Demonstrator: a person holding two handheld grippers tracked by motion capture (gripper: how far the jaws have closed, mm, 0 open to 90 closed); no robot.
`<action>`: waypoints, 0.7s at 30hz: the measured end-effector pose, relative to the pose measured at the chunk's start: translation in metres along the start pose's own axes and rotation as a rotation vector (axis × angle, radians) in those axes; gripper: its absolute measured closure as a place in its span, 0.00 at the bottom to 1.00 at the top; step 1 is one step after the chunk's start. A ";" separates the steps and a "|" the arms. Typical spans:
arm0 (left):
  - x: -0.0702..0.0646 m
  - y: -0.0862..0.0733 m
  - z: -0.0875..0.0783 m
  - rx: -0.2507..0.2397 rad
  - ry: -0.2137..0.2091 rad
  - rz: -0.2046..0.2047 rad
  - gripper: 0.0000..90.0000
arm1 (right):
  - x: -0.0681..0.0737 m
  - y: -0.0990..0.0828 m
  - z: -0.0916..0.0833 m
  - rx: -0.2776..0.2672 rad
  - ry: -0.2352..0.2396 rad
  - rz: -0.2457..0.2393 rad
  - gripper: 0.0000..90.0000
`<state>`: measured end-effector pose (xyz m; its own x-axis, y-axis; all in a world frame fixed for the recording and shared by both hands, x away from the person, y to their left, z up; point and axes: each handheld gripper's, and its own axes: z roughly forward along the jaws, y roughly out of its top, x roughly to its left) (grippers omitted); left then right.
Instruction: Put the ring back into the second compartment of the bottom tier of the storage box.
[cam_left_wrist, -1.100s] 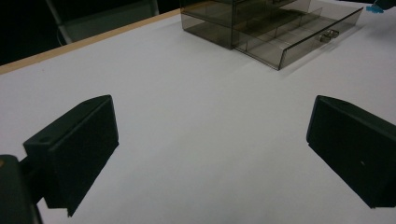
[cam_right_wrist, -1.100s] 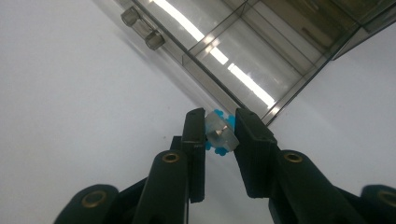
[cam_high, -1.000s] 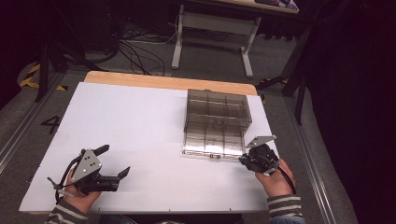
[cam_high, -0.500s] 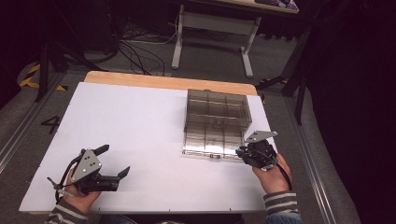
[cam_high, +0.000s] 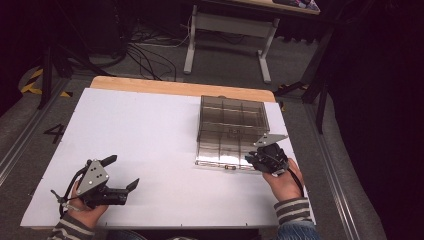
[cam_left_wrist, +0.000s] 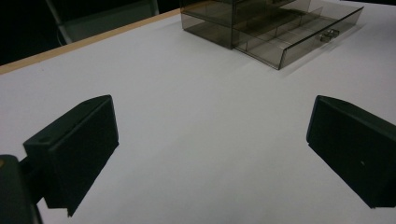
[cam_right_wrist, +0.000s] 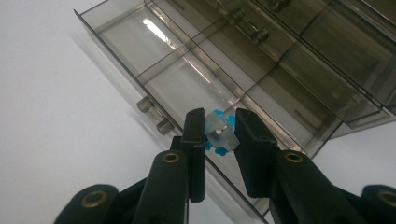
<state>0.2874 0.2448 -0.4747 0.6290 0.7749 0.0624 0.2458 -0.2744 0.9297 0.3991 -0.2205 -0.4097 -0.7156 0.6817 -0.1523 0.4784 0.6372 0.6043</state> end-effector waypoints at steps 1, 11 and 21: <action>0.000 0.000 0.000 -0.001 0.000 0.000 0.03 | 0.000 0.001 0.001 0.000 0.004 -0.003 0.83; 0.000 0.000 0.000 -0.001 0.000 -0.001 0.03 | -0.003 0.010 0.017 0.000 0.021 0.006 0.83; 0.000 0.000 0.000 0.000 0.000 0.000 0.03 | -0.003 0.014 0.029 0.007 0.033 0.001 0.83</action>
<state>0.2875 0.2449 -0.4747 0.6291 0.7748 0.0626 0.2454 -0.2744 0.9298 0.4226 -0.2029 -0.4230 -0.7311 0.6706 -0.1258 0.4827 0.6387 0.5992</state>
